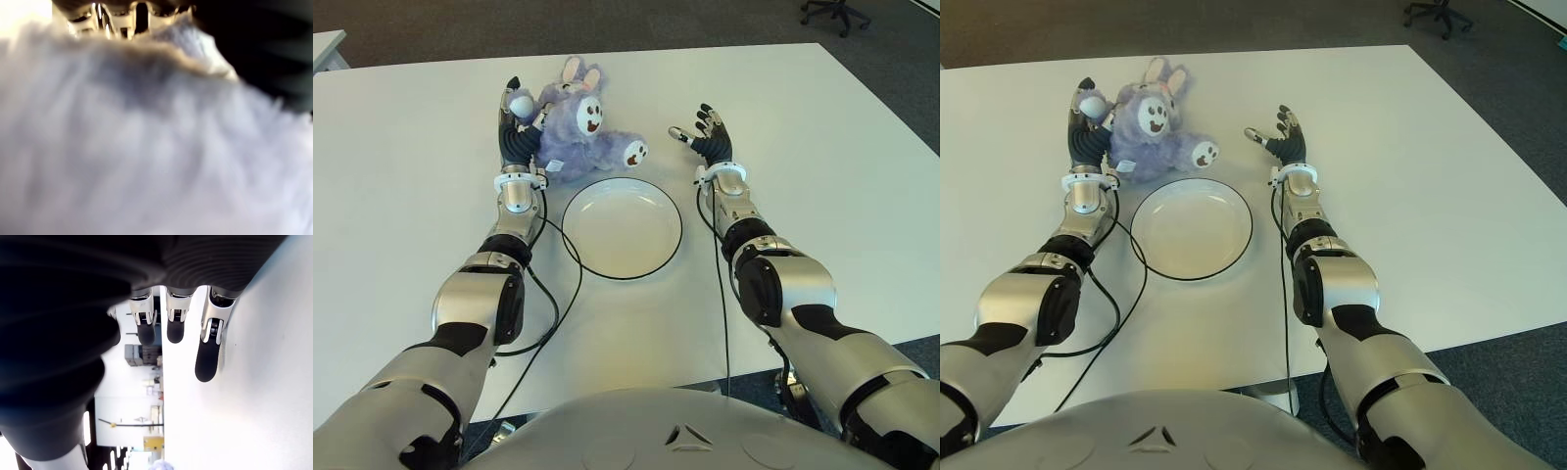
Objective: Put the doll into the plate.
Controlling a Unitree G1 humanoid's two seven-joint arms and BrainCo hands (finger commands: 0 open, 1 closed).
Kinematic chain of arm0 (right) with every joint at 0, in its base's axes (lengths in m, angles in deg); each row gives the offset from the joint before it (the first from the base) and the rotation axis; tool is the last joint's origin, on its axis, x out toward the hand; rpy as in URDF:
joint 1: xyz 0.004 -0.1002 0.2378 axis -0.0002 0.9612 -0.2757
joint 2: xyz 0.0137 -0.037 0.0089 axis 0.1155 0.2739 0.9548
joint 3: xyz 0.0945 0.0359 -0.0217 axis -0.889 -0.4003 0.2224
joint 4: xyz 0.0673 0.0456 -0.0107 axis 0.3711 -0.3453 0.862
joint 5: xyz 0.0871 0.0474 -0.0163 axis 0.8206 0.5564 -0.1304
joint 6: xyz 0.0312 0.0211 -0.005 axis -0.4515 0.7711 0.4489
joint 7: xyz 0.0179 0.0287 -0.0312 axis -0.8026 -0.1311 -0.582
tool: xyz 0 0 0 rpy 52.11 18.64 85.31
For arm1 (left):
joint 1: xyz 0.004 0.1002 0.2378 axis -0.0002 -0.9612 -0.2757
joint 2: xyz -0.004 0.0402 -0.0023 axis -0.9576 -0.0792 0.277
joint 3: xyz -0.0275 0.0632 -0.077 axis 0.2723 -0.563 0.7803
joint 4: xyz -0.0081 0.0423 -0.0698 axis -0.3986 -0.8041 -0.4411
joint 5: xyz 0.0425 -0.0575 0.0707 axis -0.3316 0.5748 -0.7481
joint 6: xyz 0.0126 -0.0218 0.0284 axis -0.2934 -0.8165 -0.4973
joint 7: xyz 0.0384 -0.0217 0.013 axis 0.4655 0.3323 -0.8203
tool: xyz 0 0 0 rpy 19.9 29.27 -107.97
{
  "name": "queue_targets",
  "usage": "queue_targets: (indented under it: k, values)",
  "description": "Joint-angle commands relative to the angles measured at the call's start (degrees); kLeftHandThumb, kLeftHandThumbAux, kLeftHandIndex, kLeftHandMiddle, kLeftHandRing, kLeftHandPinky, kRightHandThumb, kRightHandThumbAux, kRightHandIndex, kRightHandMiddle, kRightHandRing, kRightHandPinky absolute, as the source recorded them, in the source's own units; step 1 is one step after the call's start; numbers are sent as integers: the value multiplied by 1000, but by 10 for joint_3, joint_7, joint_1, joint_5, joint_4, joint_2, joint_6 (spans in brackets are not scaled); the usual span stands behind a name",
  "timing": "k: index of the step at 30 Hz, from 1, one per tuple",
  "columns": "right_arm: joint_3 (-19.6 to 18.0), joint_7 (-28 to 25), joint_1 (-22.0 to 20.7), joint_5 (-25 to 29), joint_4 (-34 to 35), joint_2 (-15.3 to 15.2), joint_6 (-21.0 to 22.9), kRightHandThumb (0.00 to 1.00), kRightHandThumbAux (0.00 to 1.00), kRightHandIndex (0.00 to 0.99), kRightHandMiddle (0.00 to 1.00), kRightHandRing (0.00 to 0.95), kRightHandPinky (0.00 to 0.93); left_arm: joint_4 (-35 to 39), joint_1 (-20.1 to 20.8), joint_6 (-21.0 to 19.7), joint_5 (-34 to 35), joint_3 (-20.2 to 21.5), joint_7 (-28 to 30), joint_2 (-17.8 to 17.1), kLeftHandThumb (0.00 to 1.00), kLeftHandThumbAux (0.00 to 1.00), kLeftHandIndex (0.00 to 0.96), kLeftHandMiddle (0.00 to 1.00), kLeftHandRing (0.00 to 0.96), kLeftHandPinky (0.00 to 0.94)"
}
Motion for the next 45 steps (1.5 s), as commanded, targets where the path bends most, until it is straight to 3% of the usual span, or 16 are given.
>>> queue_targets:
  k: [1,14,21,27,32,33,35,39,41,45]
  values:
    - [-1,2,42,2,-29,9,32,135,836,22,0,0,0,-8,5,-9,5,3,8,-2,317,602,0,48,64,120]
    - [-3,1,42,4,-29,9,31,149,832,19,0,0,0,-14,15,-7,4,4,-10,0,368,576,44,113,115,149]
    - [-5,-1,43,5,-29,8,31,151,824,16,0,0,0,-15,23,-10,8,8,-24,4,572,565,139,206,185,216]
    - [-6,0,42,6,-30,8,32,154,819,16,0,0,0,-18,26,-16,2,6,-41,4,625,575,207,270,268,322]
    - [-6,-1,42,7,-30,8,32,155,818,16,0,0,0,-19,31,-17,-6,1,-60,3,644,573,238,304,308,359]
    - [-6,-1,42,7,-30,8,32,155,819,17,0,0,0,-19,32,-17,-8,0,-65,3,694,667,368,332,337,373]
    - [-6,-1,42,8,-30,8,31,155,819,18,0,0,0,-20,36,-20,-14,-3,-79,3,712,692,410,360,366,394]
    - [-7,-1,42,8,-30,8,31,160,818,19,0,0,0,-21,44,-29,-25,-8,-108,2,720,690,424,397,401,407]
    - [-7,-1,41,9,-30,8,32,163,819,19,0,0,0,-22,46,-31,-27,-9,-114,3,826,668,453,430,413,416]
    - [-7,1,41,9,-30,8,31,180,819,23,0,0,0,-24,52,-36,-35,-11,-130,3,843,663,468,432,445,453]
